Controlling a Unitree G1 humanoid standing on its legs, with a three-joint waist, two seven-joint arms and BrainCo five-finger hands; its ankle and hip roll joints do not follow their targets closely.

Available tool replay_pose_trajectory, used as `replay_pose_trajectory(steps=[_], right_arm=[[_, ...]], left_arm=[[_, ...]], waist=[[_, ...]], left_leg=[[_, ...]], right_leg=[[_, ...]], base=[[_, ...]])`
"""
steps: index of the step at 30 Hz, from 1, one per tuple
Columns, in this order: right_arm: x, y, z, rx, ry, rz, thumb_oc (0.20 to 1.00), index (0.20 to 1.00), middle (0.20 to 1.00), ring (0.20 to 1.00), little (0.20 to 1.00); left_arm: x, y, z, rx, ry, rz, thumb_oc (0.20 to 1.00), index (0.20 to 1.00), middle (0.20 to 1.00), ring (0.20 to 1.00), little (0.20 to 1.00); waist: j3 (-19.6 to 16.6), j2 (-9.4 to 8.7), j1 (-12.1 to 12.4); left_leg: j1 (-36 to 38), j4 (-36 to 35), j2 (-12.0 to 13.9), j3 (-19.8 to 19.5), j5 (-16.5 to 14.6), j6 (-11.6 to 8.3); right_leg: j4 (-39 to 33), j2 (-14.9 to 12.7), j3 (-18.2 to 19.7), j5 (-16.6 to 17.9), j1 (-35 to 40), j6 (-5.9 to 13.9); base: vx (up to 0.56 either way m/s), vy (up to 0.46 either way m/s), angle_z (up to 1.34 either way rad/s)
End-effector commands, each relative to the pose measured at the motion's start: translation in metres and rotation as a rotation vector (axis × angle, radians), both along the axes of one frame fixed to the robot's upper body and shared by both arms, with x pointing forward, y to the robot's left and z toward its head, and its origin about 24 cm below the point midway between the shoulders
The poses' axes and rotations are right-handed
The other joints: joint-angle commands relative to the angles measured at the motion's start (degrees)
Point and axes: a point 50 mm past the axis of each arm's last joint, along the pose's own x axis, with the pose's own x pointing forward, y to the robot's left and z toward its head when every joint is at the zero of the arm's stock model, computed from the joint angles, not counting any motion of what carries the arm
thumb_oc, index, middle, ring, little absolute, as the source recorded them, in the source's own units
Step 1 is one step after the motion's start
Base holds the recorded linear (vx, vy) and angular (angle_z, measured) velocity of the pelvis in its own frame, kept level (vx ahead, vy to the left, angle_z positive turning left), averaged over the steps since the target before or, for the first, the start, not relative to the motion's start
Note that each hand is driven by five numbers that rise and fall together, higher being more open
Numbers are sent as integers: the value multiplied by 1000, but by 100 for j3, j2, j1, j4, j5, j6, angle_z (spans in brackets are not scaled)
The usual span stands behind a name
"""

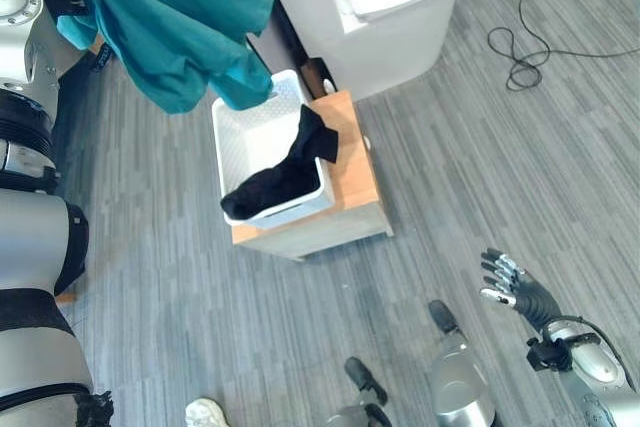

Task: Pick up bed clothes into laundry basket.

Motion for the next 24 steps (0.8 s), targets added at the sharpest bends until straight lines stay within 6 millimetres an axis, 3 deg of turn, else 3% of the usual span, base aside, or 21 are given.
replay_pose_trajectory(steps=[1, 4, 10, 20, 22, 24], right_arm=[[-4, -6, 13, -56, -62, 10, 1000, 1000, 1000, 1000, 1000], [-5, -12, 12, -51, -34, 21, 1000, 1000, 1000, 1000, 1000], [-6, -20, 14, -111, -31, 16, 1000, 1000, 1000, 1000, 1000], [-14, -34, 4, -105, 5, -80, 1000, 1000, 1000, 1000, 1000], [-14, -34, 1, -117, 8, -97, 1000, 1000, 1000, 1000, 1000], [-14, -32, 0, -112, 8, -95, 1000, 1000, 1000, 1000, 1000]], left_arm=[[-28, 32, 24, -164, -179, 66, 200, 200, 200, 200, 200], [-28, 21, 34, -161, -225, 5, 200, 200, 200, 200, 200], [-31, 33, 27, -231, -229, 30, 200, 200, 200, 200, 200], [-23, 20, 29, -290, -258, -30, 200, 200, 200, 200, 200], [-27, 21, 34, -323, -300, -3, 200, 200, 200, 200, 200], [-32, 26, 39, -340, -330, 35, 200, 200, 200, 200, 200]], waist=[[-50, -50, -15], [228, 51, -141], [561, 211, -258], [817, 345, -366], [840, 412, -357], [911, 415, -390]], left_leg=[[580, 75, -39, -10, -107, -162], [244, 75, -125, -63, -18, -165], [23, 75, -148, 50, -1, -162], [-345, 75, -135, 163, 62, -208], [-327, 75, -180, 148, -61, -248], [-405, 75, -158, 256, 62, -217]], right_leg=[[297, 262, -68, -581, 68, -94], [603, 220, -15, -581, -424, -129], [710, 244, 126, -545, -762, -150], [891, 296, 181, -546, -1312, -188], [871, 286, 182, -690, -1305, -158], [988, 344, 149, -590, -1450, -195]], base=[[-79, 19, -2], [-90, 18, -1], [2, -16, -5], [-3, -20, -6], [50, 13, 8], [-106, -36, 6]])
